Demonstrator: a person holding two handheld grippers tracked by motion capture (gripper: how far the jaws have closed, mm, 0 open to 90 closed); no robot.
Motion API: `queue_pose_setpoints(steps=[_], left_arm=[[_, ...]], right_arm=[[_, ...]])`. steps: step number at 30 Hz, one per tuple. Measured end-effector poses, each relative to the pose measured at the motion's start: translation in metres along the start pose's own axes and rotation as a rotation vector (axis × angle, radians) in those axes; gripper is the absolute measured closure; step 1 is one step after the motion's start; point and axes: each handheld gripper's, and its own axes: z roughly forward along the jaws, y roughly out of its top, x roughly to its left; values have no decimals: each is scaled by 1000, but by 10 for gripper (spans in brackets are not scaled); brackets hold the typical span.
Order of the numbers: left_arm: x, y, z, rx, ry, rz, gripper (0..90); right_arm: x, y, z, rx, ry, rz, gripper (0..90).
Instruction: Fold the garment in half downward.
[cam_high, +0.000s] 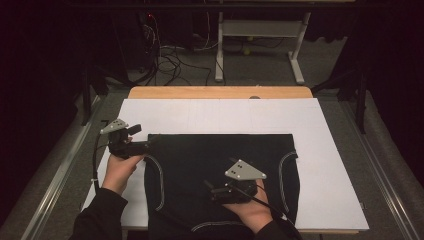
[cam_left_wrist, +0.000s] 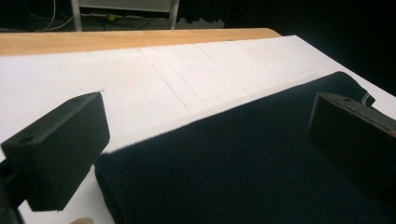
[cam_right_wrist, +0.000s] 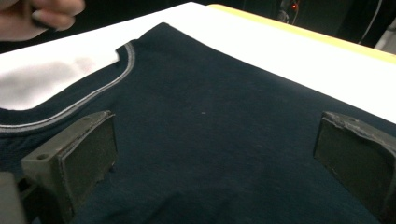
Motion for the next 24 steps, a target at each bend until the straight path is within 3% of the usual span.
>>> queue_pose_setpoints(steps=[3,5,11,13,18,24], left_arm=[[2,7,4,3,2,15,0],[5,8,6,11,-21,2,0],[11,5,13,48,1,16,0],[14,2,15,57,12,10,0],[22,-4,16,73,34,2,0],[36,-13,16,92,85,-20,0]], right_arm=[[12,4,5,0,16,-10,0],[20,7,8,3,27,-22,0],[41,16,11,-24,67,-34,0],[46,15,14,-28,80,-33,0],[55,7,22,32,101,-39,0],[60,4,21,30,105,-39,0]])
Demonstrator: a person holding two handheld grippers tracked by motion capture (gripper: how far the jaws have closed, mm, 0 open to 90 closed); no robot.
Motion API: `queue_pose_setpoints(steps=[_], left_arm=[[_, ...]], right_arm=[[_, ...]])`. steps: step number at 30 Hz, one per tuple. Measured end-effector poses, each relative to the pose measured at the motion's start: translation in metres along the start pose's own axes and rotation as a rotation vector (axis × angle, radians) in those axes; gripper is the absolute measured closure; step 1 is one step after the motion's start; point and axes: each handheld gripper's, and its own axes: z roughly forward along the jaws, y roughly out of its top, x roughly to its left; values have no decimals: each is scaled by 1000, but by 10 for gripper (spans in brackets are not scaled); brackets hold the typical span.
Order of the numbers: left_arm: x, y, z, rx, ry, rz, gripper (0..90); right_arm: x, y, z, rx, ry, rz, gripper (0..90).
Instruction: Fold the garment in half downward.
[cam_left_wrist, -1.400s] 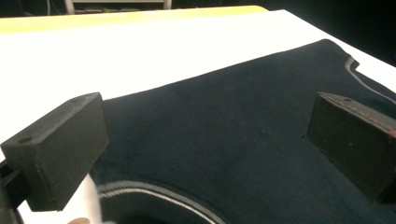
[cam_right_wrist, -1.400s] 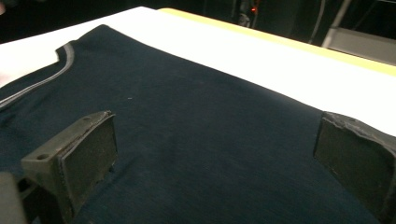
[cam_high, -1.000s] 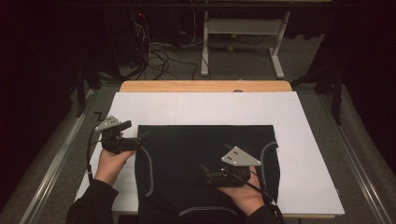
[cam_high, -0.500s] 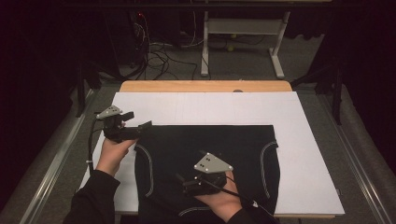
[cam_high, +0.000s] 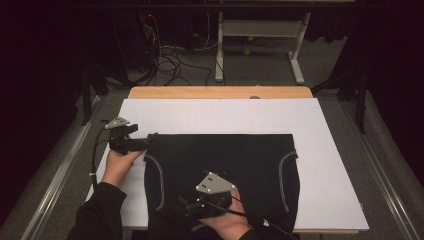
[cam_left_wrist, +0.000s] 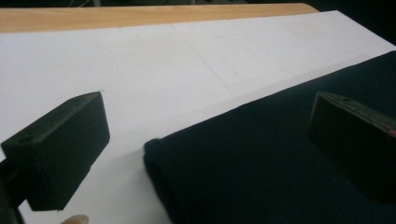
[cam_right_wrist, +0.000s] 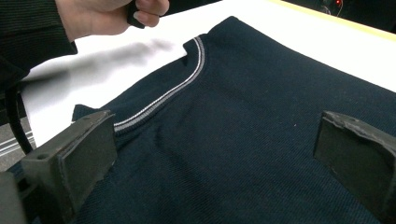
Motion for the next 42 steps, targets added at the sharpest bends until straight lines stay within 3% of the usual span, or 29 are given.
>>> queue_pose_setpoints(steps=[7,9,18,23,26,32,35,39,42], left_arm=[[12,-10,9,37,51,-12,13],[15,-13,14,70,61,-22,35],[21,-19,26,95,36,-58,98],[19,-19,32,135,67,-32,220],[18,-19,35,155,55,-29,285],[18,-20,37,187,45,-28,324],[19,-21,37,200,23,-36,400],[16,-21,38,216,33,-16,589],[17,-21,37,217,10,-15,698]], right_arm=[[5,-2,0,-6,13,4,0],[6,-3,0,-4,12,2,0],[11,-7,0,3,28,-3,0],[11,-8,1,11,23,-5,0],[13,-8,1,15,20,-10,0],[17,-7,2,17,23,-14,0],[19,-7,3,22,27,-14,0],[20,-5,5,26,38,-23,0],[23,-4,7,29,38,-33,0]])
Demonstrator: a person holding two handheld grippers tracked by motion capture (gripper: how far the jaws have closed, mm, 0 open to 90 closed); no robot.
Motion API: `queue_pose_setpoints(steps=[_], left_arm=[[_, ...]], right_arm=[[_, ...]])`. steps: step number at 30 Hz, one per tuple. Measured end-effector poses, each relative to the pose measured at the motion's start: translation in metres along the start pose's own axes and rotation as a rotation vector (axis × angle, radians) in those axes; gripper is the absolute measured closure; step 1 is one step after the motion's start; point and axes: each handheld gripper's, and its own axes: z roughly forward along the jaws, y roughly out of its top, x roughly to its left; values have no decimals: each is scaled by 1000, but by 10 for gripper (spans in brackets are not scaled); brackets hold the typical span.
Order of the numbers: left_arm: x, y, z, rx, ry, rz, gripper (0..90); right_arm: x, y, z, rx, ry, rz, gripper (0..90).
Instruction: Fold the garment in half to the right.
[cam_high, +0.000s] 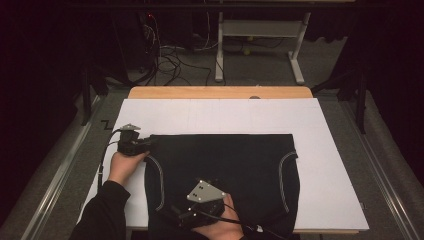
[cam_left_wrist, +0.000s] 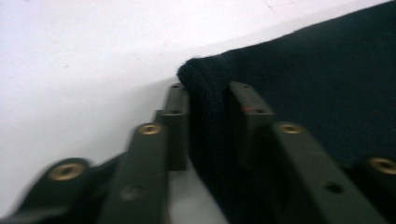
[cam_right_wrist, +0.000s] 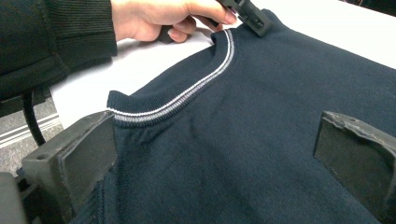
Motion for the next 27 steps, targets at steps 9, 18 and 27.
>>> queue_pose_setpoints(steps=[9,18,27], left_arm=[[-2,-3,-7,-59,-17,1,783],[-5,-6,-12,-114,-11,14,792],[-8,-8,-17,-141,-5,13,792]], right_arm=[[14,10,12,37,55,-11,1],[37,14,37,147,157,-24,82],[55,20,58,234,191,-66,162]])
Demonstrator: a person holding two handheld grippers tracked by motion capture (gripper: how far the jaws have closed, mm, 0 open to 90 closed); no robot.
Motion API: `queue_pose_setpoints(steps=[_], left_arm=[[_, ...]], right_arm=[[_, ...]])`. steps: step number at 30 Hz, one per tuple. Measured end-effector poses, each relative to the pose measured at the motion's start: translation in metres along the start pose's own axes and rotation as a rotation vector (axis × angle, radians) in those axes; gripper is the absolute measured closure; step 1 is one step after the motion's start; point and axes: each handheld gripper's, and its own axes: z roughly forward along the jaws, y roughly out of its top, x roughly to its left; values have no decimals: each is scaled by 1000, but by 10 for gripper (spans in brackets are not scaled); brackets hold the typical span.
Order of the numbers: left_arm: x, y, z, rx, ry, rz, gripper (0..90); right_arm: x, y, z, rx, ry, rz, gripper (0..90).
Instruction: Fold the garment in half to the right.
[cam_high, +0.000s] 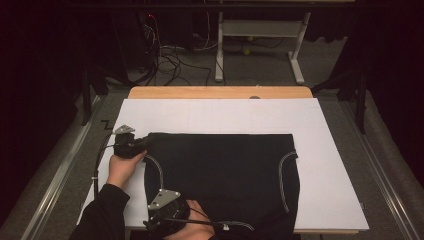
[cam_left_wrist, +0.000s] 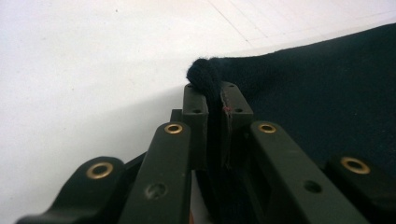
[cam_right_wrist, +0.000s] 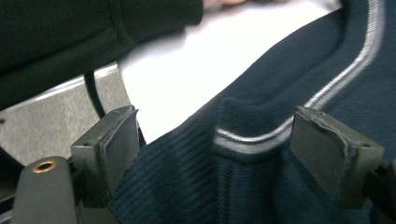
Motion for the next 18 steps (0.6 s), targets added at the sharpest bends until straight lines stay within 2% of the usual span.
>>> queue_pose_setpoints(steps=[3,5,7,11,18], left_arm=[[-1,0,0,-3,4,2,792],[-1,0,0,-4,5,4,792],[-1,0,0,1,9,4,791],[0,-2,1,1,8,3,790],[0,-2,1,8,12,3,790]], right_arm=[[6,1,9,50,2,-20,129],[10,2,15,70,-24,-31,75],[14,4,19,87,-54,-53,72],[19,5,22,97,-130,-94,182],[16,1,16,82,-158,-96,390]])
